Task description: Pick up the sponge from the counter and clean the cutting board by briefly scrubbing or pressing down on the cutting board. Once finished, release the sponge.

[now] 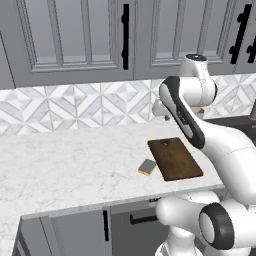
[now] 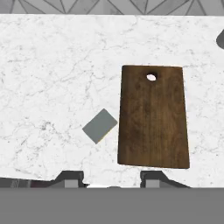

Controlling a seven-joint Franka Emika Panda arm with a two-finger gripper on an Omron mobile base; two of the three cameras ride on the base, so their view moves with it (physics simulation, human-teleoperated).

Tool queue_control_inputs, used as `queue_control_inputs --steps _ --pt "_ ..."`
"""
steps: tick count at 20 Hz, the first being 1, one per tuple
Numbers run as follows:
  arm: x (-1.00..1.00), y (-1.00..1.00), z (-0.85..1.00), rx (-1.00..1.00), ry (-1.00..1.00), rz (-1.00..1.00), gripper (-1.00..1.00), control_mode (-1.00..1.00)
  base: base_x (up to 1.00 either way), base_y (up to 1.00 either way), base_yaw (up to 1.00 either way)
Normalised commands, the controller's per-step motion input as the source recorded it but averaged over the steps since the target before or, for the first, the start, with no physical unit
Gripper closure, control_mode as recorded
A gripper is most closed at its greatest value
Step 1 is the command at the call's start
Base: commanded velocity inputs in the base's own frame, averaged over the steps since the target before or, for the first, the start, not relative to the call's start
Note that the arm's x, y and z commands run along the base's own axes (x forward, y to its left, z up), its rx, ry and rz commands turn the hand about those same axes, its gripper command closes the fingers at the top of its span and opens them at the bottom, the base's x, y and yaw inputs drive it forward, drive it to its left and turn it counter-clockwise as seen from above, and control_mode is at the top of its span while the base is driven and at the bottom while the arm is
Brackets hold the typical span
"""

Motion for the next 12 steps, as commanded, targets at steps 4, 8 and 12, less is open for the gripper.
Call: queue_control_inputs --steps 4,8,12 --pt "-0.41 0.00 -0.08 0.01 -0.05 0.00 -1.00 -1.00 0.00 0.00 0.00" --pt "-0.58 0.00 -0.52 0.04 0.11 0.00 -1.00 -1.00 0.00 0.00 0.00" --pt "-0.39 0.00 -0.47 0.10 0.19 0.00 -1.00 -1.00 0.00 0.00 0.00"
